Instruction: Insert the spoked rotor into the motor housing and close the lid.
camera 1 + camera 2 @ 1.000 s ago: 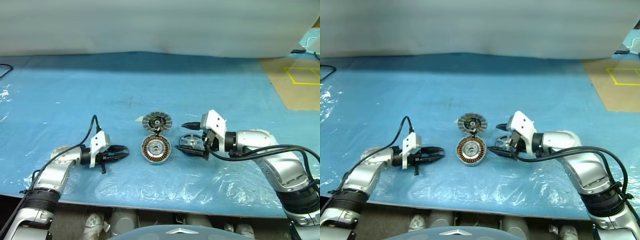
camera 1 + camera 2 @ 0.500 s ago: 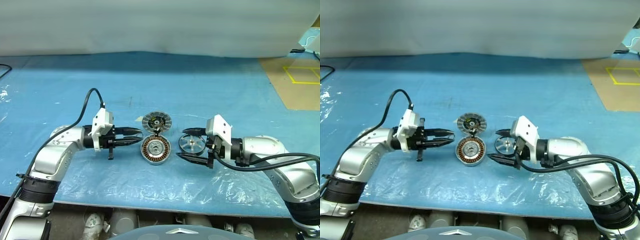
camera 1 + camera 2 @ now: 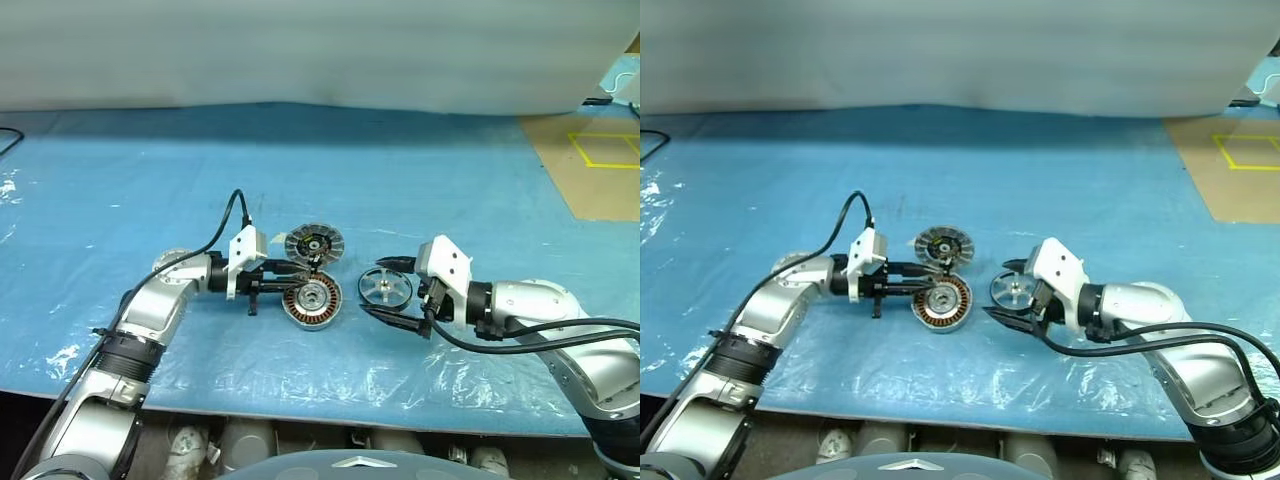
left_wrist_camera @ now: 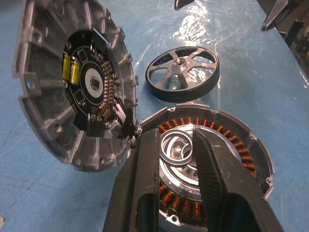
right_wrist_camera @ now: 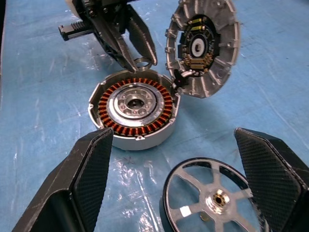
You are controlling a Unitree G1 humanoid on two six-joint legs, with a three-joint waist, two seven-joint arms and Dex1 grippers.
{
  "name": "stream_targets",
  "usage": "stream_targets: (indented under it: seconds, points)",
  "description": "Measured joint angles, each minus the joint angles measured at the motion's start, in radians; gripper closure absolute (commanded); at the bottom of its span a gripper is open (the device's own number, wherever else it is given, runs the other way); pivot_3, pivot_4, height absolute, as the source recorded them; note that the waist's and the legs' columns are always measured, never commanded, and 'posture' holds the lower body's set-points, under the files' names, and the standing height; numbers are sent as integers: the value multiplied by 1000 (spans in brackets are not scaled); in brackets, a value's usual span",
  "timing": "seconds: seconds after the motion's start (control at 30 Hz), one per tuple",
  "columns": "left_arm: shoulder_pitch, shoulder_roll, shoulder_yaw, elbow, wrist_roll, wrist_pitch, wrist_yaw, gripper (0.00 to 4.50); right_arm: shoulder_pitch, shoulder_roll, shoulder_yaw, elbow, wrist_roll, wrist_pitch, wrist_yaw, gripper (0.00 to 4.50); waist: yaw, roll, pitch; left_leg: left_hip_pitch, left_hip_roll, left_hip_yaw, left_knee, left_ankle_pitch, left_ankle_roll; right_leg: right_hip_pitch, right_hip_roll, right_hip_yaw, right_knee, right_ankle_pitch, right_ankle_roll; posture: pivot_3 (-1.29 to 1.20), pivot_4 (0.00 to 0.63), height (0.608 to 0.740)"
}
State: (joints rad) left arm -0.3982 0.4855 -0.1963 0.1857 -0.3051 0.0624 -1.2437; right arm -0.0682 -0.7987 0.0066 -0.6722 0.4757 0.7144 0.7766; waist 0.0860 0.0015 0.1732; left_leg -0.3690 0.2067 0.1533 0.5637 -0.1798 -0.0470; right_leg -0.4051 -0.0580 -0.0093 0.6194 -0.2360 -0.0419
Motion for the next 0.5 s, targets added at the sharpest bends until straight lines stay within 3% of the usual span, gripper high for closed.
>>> stream_targets:
  seconds: [0.5]
  points:
    - [40, -25, -58, 35, 94, -178, -26, 3793, 103, -41, -76, -48, 18, 26, -15, 340, 11, 0, 0, 0, 0, 0, 0, 0, 0, 0, 0, 0, 0, 0, 0, 0, 150, 740]
